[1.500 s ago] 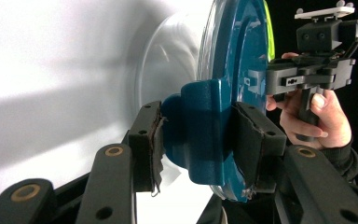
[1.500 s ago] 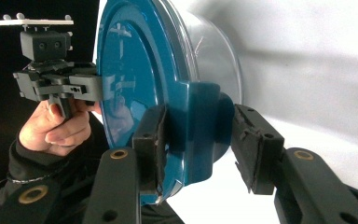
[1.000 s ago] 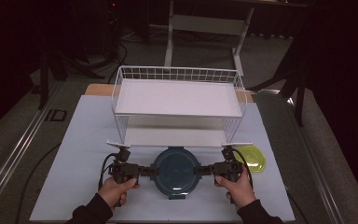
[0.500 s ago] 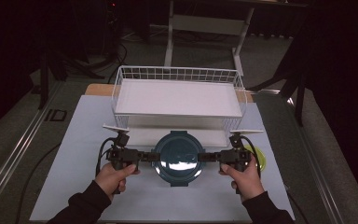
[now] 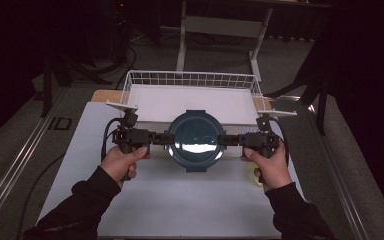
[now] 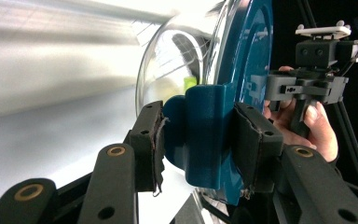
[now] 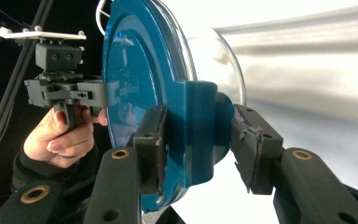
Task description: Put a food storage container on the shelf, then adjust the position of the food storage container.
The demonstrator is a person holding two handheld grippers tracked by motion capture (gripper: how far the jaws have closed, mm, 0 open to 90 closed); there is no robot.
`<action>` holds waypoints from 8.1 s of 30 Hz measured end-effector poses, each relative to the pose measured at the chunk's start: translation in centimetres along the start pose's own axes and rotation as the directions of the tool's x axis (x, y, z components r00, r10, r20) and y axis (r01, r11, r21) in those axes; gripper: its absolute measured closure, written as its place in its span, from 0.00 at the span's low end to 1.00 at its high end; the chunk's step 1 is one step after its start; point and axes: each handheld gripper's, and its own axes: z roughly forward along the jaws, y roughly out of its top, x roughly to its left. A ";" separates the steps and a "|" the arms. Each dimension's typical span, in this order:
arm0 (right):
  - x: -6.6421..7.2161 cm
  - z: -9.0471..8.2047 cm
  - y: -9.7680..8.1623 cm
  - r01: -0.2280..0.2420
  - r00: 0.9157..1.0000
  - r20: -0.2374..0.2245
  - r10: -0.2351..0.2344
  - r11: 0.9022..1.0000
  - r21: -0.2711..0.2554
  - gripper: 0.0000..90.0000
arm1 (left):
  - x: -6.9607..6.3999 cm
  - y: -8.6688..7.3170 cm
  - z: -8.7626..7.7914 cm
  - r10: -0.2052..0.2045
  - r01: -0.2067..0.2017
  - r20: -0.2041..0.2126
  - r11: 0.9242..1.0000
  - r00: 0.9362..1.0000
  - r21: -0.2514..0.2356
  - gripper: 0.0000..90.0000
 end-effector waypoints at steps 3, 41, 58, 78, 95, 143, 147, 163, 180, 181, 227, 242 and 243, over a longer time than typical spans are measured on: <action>0.4 -0.4 1.0 -0.002 1.000 -0.003 0.002 1.000 -0.019 0.63 | -0.7 1.1 -0.2 0.009 -0.009 -0.005 1.000 1.000 -0.002 0.64; 0.7 0.5 10.6 -0.047 0.986 0.154 0.065 0.992 -0.116 0.80 | 2.0 9.0 1.5 -0.084 0.085 0.017 0.991 0.996 -0.102 0.55; 2.2 0.0 8.6 0.107 0.971 0.223 -0.081 0.988 -0.108 0.58 | -0.5 7.1 -1.6 0.090 -0.118 -0.148 0.974 0.985 -0.192 0.44; 4.5 1.8 1.4 0.329 0.919 0.251 -0.304 0.942 -0.064 0.88 | -2.4 -2.7 -3.1 0.428 -0.477 -0.223 0.840 0.876 -0.258 0.20; 4.0 6.2 0.2 0.340 0.919 0.230 -0.320 0.939 -0.052 1.00 | 1.4 -11.5 0.8 0.510 -0.573 -0.299 0.800 0.806 -0.180 0.01; 1.4 2.7 -5.7 0.513 0.852 0.200 -0.483 0.847 -0.138 0.18 | 3.2 -15.3 -1.3 0.621 -0.695 -0.316 0.669 0.718 -0.264 0.01; 0.4 1.7 -7.0 0.543 0.834 0.202 -0.513 0.828 -0.140 0.18 | 3.9 -15.7 -1.2 0.616 -0.689 -0.312 0.673 0.723 -0.269 0.01; -2.7 -3.0 -11.0 0.559 0.809 0.302 -0.504 0.819 -0.128 0.33 | 4.7 -16.2 -0.6 0.656 -0.722 -0.301 0.634 0.692 -0.277 0.01; -9.6 -7.1 -12.3 0.513 0.767 0.478 -0.428 0.857 -0.055 1.00 | 4.7 -16.2 -0.6 0.656 -0.721 -0.300 0.629 0.693 -0.290 0.01; -9.6 -7.1 -12.3 0.513 0.767 0.478 -0.428 0.857 -0.055 1.00 | 4.7 -16.2 -0.6 0.656 -0.721 -0.300 0.629 0.693 -0.290 0.01; -18.6 -5.9 -13.0 0.344 0.765 0.577 -0.285 0.939 0.008 1.00 | 4.4 -16.3 -0.6 0.665 -0.729 -0.300 0.615 0.684 -0.300 0.01; -19.7 -5.8 -10.5 0.326 0.758 0.601 -0.254 0.945 -0.012 1.00 | 4.4 -16.3 -0.7 0.664 -0.727 -0.297 0.615 0.686 -0.304 0.01; -19.7 -5.4 -10.6 0.327 0.764 0.591 -0.259 0.945 -0.008 1.00 | 4.5 -16.3 -0.7 0.661 -0.725 -0.297 0.617 0.689 -0.306 0.01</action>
